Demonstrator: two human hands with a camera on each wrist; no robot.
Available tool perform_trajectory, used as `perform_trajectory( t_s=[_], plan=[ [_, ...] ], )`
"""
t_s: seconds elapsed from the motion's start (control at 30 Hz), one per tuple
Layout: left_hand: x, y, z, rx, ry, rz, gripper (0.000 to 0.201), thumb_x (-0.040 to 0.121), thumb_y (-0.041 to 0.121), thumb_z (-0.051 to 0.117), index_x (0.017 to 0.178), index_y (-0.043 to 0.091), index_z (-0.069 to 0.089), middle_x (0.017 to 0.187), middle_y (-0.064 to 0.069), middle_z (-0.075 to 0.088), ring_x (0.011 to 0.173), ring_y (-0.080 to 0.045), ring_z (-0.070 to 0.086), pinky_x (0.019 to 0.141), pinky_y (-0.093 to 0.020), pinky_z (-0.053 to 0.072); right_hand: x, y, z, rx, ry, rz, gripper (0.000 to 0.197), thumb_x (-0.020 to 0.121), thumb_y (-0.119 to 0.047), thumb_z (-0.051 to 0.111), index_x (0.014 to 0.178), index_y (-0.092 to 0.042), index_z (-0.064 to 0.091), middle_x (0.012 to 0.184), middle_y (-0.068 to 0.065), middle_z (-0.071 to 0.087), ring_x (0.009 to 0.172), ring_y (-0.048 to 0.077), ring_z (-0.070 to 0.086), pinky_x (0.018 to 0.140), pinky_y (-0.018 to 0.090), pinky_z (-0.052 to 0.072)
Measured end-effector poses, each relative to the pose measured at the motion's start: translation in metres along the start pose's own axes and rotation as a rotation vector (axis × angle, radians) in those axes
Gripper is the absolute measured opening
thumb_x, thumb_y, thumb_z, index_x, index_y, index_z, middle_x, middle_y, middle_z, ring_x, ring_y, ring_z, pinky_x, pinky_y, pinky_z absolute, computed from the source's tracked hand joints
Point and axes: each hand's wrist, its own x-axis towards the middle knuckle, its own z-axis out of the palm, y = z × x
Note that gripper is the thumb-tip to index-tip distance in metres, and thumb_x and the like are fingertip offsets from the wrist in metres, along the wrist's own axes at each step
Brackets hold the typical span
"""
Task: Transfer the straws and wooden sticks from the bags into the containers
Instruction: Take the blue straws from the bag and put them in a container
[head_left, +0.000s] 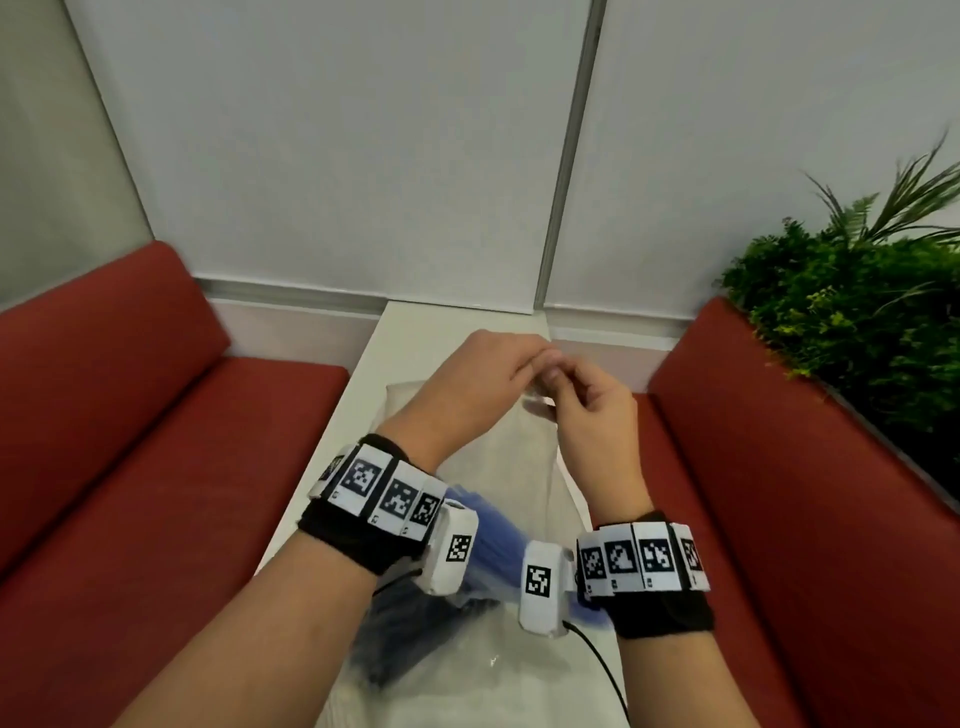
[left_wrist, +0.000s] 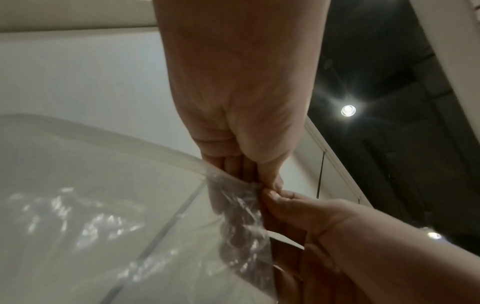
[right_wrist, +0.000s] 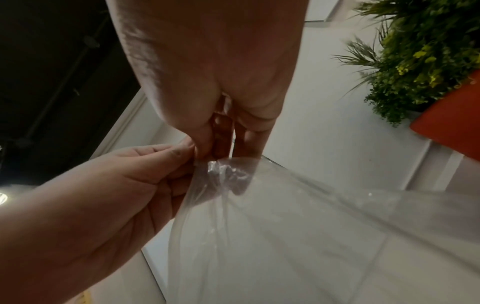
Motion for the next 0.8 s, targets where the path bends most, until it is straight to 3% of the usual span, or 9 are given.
perform_trajectory(
  t_s=[0.13, 0.3, 0.4, 0.5, 0.6, 0.7, 0.8],
  plan=[
    [-0.004, -0.003, 0.005, 0.002, -0.071, -0.028, 0.030, 0.102, 0.031, 0.047, 0.103, 0.015, 0.072, 0.090, 0.002, 0.072, 0.087, -0.014, 0.065, 0.085, -0.036, 0.048, -0.006, 0.003, -0.010, -0.078, 0.004, -0.019, 0.022, 0.102, -0.016, 0.056, 0.089, -0.024, 0.072, 0.082, 0.003, 0.074, 0.078, 0.017, 0.070, 0.068, 0.030, 0.058],
    [-0.012, -0.001, 0.012, 0.184, -0.071, 0.030, 0.034, 0.103, 0.034, 0.041, 0.090, 0.012, 0.064, 0.081, 0.000, 0.066, 0.077, -0.019, 0.060, 0.076, -0.040, 0.046, -0.009, -0.002, -0.020, -0.309, 0.051, -0.138, 0.017, 0.098, -0.028, 0.056, 0.087, -0.023, 0.068, 0.071, -0.007, 0.068, 0.067, 0.016, 0.065, 0.068, 0.041, 0.055],
    [-0.014, 0.001, 0.011, 0.079, -0.062, 0.063, 0.031, 0.100, 0.034, 0.045, 0.079, 0.013, 0.054, 0.069, 0.002, 0.057, 0.066, -0.013, 0.051, 0.063, -0.028, 0.043, -0.011, -0.010, -0.030, -0.346, -0.023, -0.198, 0.017, 0.098, -0.030, 0.055, 0.087, -0.023, 0.066, 0.074, -0.006, 0.065, 0.069, 0.013, 0.060, 0.066, 0.036, 0.048],
    [-0.014, 0.002, 0.011, -0.100, -0.102, 0.006, 0.029, 0.096, 0.033, 0.048, 0.075, 0.013, 0.052, 0.067, 0.000, 0.057, 0.060, -0.008, 0.046, 0.057, -0.020, 0.034, -0.013, -0.015, -0.036, -0.300, -0.043, -0.200, 0.019, 0.098, -0.031, 0.055, 0.085, -0.022, 0.066, 0.073, -0.003, 0.064, 0.068, 0.013, 0.056, 0.063, 0.034, 0.044],
    [-0.013, 0.000, 0.009, -0.101, -0.134, -0.018, 0.026, 0.093, 0.032, 0.048, 0.073, 0.017, 0.054, 0.067, 0.006, 0.060, 0.059, -0.004, 0.046, 0.058, -0.020, 0.036, -0.016, -0.017, -0.039, -0.284, 0.011, -0.203, 0.019, 0.099, -0.029, 0.056, 0.084, -0.022, 0.067, 0.073, -0.003, 0.064, 0.067, 0.014, 0.055, 0.064, 0.037, 0.044],
    [-0.010, -0.002, 0.002, -0.049, -0.235, -0.023, 0.029, 0.096, 0.049, 0.043, 0.082, 0.029, 0.058, 0.078, 0.014, 0.066, 0.069, -0.007, 0.057, 0.068, -0.029, 0.045, -0.013, -0.020, -0.040, -0.284, -0.027, -0.193, 0.018, 0.101, -0.025, 0.057, 0.087, -0.020, 0.068, 0.077, -0.002, 0.066, 0.073, 0.019, 0.060, 0.068, 0.043, 0.048],
    [-0.008, -0.001, -0.002, -0.039, -0.225, 0.013, 0.028, 0.099, 0.052, 0.040, 0.084, 0.035, 0.057, 0.079, 0.014, 0.065, 0.073, -0.004, 0.057, 0.070, -0.026, 0.044, -0.011, -0.021, -0.039, -0.280, -0.063, -0.210, 0.018, 0.100, -0.027, 0.057, 0.086, -0.021, 0.068, 0.077, -0.004, 0.067, 0.075, 0.018, 0.061, 0.070, 0.040, 0.048]
  ],
)
